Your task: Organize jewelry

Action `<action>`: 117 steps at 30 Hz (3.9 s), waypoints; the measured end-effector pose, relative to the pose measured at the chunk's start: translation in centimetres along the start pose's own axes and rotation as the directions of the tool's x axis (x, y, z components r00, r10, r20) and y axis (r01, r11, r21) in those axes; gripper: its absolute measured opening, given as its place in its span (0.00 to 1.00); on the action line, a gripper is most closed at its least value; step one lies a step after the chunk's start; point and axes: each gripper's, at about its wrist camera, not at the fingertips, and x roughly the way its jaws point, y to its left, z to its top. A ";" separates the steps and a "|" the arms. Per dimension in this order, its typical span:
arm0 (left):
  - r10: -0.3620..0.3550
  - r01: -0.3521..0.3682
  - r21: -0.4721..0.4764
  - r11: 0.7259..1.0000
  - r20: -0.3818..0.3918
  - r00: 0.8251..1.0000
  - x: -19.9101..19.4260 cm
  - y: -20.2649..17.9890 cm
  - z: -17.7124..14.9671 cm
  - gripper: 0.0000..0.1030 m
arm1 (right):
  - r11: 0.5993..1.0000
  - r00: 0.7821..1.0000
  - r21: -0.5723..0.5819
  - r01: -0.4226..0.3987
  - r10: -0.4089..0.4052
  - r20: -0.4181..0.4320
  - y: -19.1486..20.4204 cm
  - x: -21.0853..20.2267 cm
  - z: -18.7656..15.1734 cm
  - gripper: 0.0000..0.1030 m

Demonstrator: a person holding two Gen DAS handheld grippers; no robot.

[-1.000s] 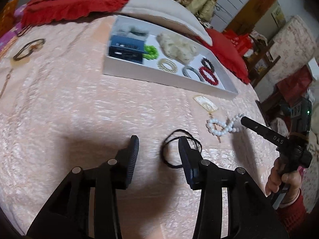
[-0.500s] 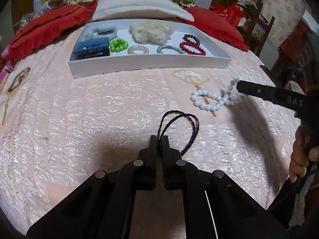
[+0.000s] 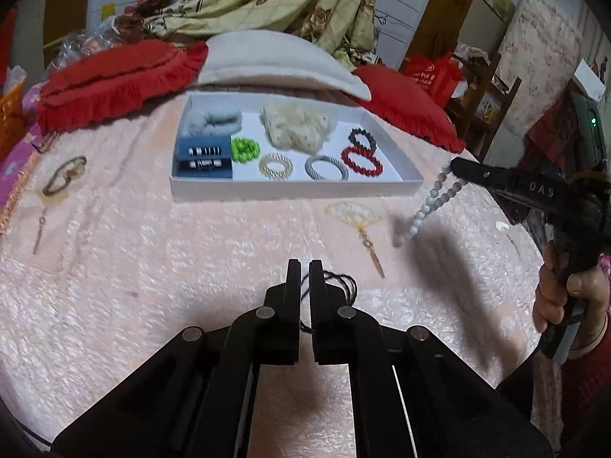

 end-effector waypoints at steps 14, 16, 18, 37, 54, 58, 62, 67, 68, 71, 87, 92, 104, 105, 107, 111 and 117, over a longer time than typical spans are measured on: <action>0.025 -0.011 0.078 0.997 -0.172 0.985 6.6 -1.5 -1.9 0.28 | 0.999 0.999 0.009 -0.034 0.034 -0.033 -0.2 0.2 -1.4 0.09; 0.029 -0.014 0.083 0.996 -0.178 0.984 7.4 -1.7 -2.1 0.28 | 0.999 0.999 0.009 -0.034 0.034 -0.039 -0.3 0.4 -1.7 0.09; 0.042 -0.026 0.091 0.995 -0.169 0.985 7.5 -2.0 -2.2 0.08 | 0.999 0.999 0.008 -0.034 0.034 -0.040 -0.3 0.5 -1.8 0.09; -0.024 0.023 -0.016 1.000 -0.028 0.999 1.4 -1.2 7.5 0.01 | 0.999 0.995 -0.033 -0.040 0.042 0.087 0.0 -2.0 4.5 0.08; 0.211 -0.216 -0.049 0.975 -0.094 0.973 12.9 3.4 16.9 0.01 | 1.000 1.000 0.018 0.003 -0.002 -0.021 -1.2 11.1 12.2 0.09; 0.217 -0.230 -0.096 0.968 -0.126 0.968 15.4 5.5 17.5 0.04 | 0.995 0.997 0.094 0.024 -0.017 -0.077 -3.3 15.1 12.1 0.09; 0.175 -0.193 -0.129 0.973 -0.138 0.975 16.0 6.5 17.3 0.30 | 0.989 0.990 0.139 0.056 -0.037 -0.137 -5.1 17.3 11.8 0.10; 0.167 -0.181 -0.132 0.975 -0.110 0.980 14.5 6.2 16.8 0.44 | 0.984 0.994 0.160 0.077 -0.063 -0.089 -6.4 15.3 11.2 0.42; 0.161 -0.175 -0.136 0.975 -0.109 0.981 14.2 6.1 16.7 0.44 | 0.985 0.994 0.157 0.077 -0.063 -0.089 -6.5 15.0 11.1 0.42; 0.166 -0.179 -0.142 0.974 -0.095 0.981 12.6 5.7 16.1 0.44 | 0.991 0.993 0.108 0.075 -0.064 -0.101 -6.0 13.5 9.6 0.42; 0.286 -0.289 -0.013 0.957 -0.114 0.951 11.2 3.5 8.0 0.44 | 0.998 0.987 -0.038 0.058 -0.063 -0.147 -1.0 13.1 1.5 0.43; 0.291 -0.294 -0.012 0.956 -0.110 0.950 10.6 3.2 7.1 0.44 | 0.991 0.983 -0.106 0.078 -0.094 -0.158 -0.3 12.7 0.7 0.43; 0.288 -0.292 -0.034 0.956 -0.080 0.954 8.3 2.0 4.9 0.45 | 0.993 0.992 -0.100 0.054 -0.065 -0.109 -0.3 10.0 -1.0 0.42; 0.280 -0.283 -0.045 0.958 -0.070 0.957 7.5 1.9 4.9 0.45 | 0.995 0.994 -0.083 0.050 -0.058 -0.093 -0.4 9.5 -0.9 0.42; 0.289 -0.291 -0.046 0.956 -0.045 0.956 6.1 1.5 4.7 0.45 | 0.997 0.997 -0.063 0.051 -0.054 -0.055 -0.5 8.0 -0.6 0.42; 0.312 -0.312 -0.039 0.949 -0.007 0.950 3.3 0.6 3.7 0.45 | 0.997 0.999 -0.056 0.046 -0.047 -0.013 -0.3 5.0 -1.0 0.42; 0.342 -0.340 -0.044 0.939 0.036 0.939 -0.8 -0.6 1.3 0.45 | 0.996 0.998 -0.072 0.055 -0.057 -0.026 0.0 1.5 -3.5 0.42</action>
